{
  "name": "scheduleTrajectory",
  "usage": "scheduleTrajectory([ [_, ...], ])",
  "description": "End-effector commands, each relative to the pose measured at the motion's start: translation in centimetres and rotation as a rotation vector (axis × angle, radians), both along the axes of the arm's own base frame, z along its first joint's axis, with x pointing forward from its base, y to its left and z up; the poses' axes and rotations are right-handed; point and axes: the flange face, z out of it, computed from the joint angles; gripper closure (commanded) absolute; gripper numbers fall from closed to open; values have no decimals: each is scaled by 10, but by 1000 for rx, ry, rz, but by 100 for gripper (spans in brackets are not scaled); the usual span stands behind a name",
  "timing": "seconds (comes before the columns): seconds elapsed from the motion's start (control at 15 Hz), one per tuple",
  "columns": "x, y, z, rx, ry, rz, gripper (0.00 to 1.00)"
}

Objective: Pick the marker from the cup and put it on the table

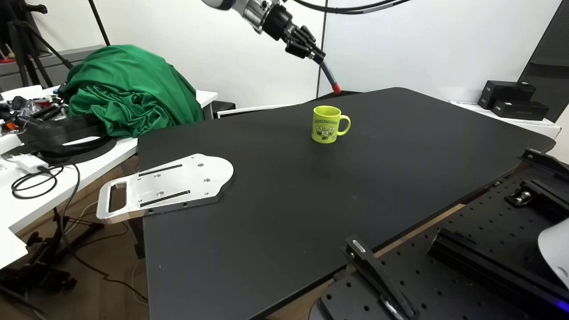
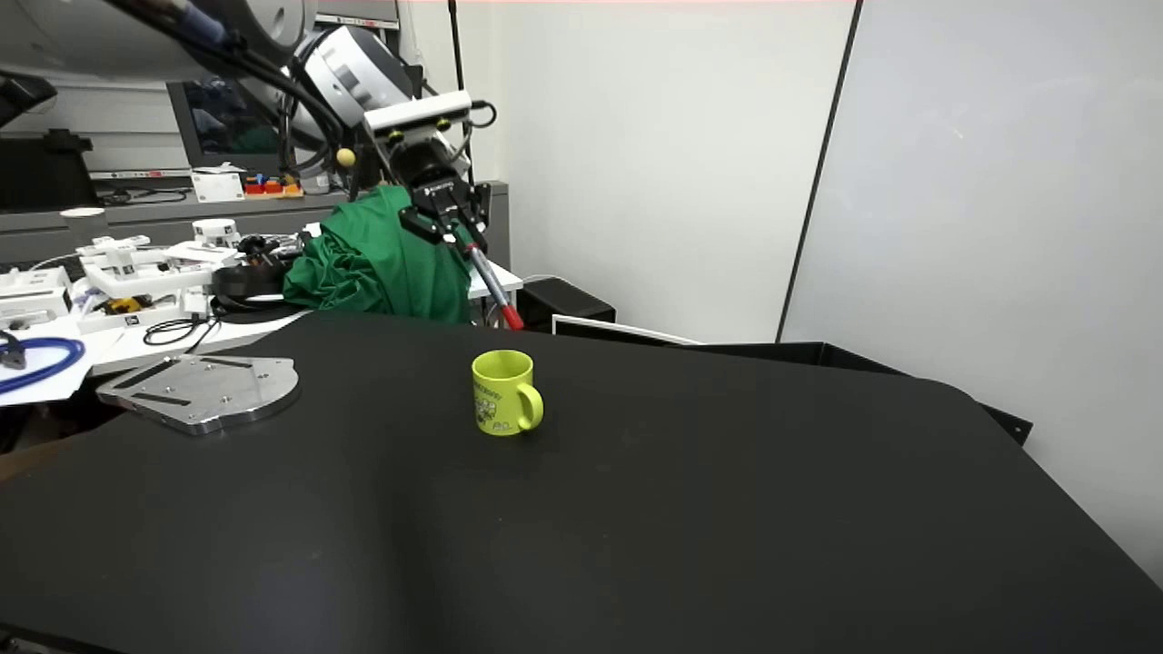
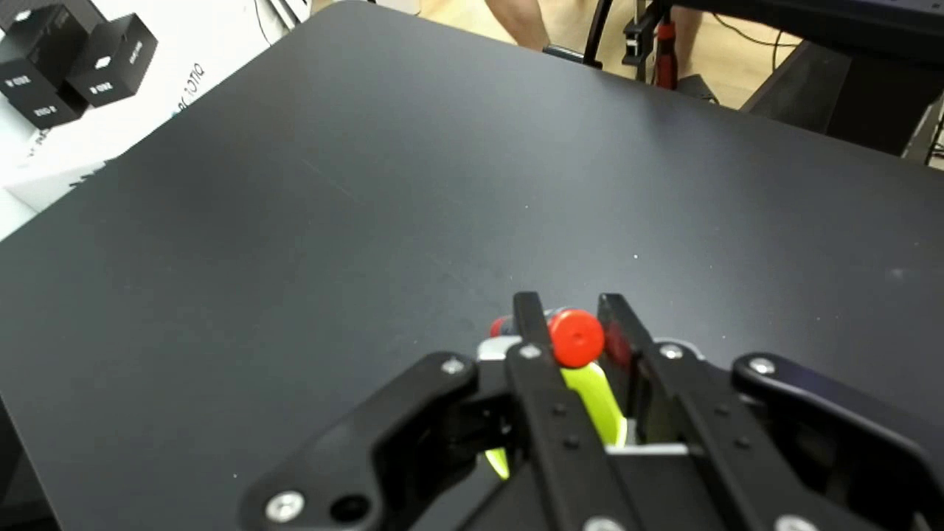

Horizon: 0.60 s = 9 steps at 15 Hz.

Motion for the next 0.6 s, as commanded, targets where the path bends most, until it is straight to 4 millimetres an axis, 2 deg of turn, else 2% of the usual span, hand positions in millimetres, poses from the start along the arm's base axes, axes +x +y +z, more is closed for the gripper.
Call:
scheduleTrajectory([
  [0.0,4,-42,65,11,-22,-66,94],
  [0.07,4,-58,77,15,-26,-85,94],
  [0.2,4,-101,91,26,-28,-145,94],
  [0.33,2,-151,93,43,-25,-215,94],
  [0.53,-8,-219,78,66,-6,-330,94],
])
